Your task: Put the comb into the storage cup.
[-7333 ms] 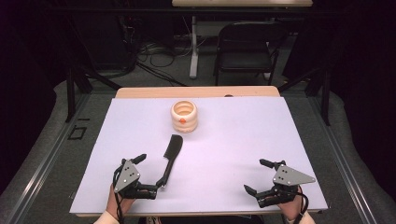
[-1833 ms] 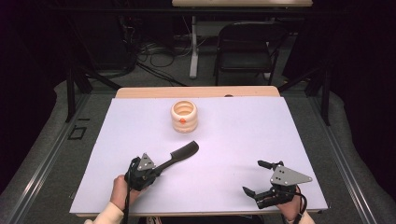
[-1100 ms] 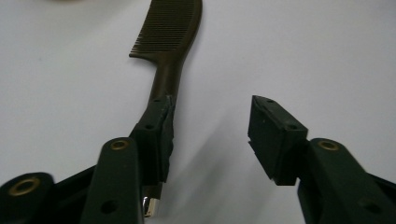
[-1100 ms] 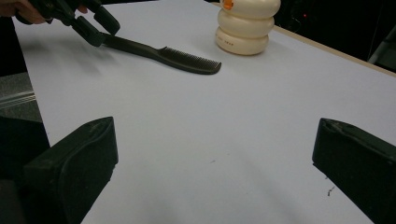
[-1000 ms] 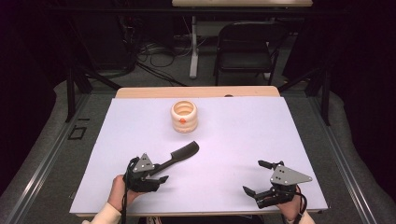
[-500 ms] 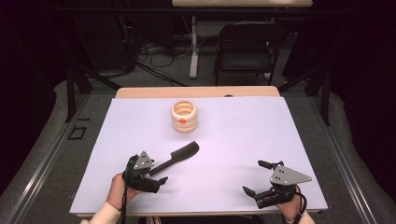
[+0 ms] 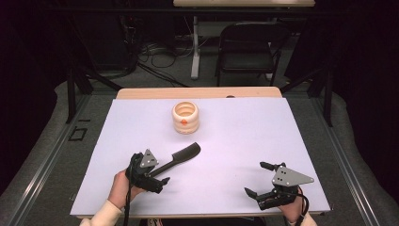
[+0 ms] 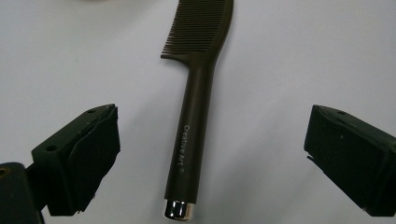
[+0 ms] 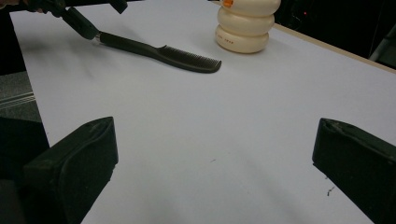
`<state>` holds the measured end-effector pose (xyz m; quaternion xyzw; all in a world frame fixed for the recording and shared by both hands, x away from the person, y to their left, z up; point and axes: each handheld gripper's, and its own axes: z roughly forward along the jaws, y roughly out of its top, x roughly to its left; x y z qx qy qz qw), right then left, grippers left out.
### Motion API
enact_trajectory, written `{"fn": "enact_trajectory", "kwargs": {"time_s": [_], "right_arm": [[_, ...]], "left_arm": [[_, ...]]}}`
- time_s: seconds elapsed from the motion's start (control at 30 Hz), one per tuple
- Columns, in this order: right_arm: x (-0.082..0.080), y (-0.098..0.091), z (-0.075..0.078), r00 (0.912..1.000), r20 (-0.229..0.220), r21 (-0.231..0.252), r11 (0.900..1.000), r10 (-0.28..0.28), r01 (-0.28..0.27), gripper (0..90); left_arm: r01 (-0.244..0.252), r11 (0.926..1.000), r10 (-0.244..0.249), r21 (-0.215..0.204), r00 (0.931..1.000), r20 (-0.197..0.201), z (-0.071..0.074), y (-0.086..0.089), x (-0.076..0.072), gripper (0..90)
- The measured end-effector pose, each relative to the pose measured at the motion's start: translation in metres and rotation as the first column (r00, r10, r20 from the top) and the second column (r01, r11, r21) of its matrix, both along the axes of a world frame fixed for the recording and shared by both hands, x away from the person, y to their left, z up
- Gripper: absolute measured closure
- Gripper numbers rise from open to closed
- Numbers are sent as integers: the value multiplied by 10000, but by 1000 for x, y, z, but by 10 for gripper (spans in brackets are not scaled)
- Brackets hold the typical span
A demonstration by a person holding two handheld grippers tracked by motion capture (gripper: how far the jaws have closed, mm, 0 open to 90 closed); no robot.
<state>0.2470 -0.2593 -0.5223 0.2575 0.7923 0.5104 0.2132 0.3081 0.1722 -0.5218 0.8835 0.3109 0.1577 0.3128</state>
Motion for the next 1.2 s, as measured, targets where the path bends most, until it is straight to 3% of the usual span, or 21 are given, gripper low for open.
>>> {"fn": "enact_trajectory", "kwargs": {"time_s": [0.3,0.63,1.2], "right_arm": [[0,1,0,10000,13,-62,10000,-18,18,0],[0,1,0,10000,-24,-37,10000,9,-9,0],[0,1,-1,9999,-90,-5,10000,52,-52,0]], "left_arm": [[-183,9998,183,127,9998,-8,1,-1,13,0],[-219,9980,239,588,9991,-336,1,-7,25,0],[-258,9923,293,1212,9992,-271,4,-20,35,4]]}}
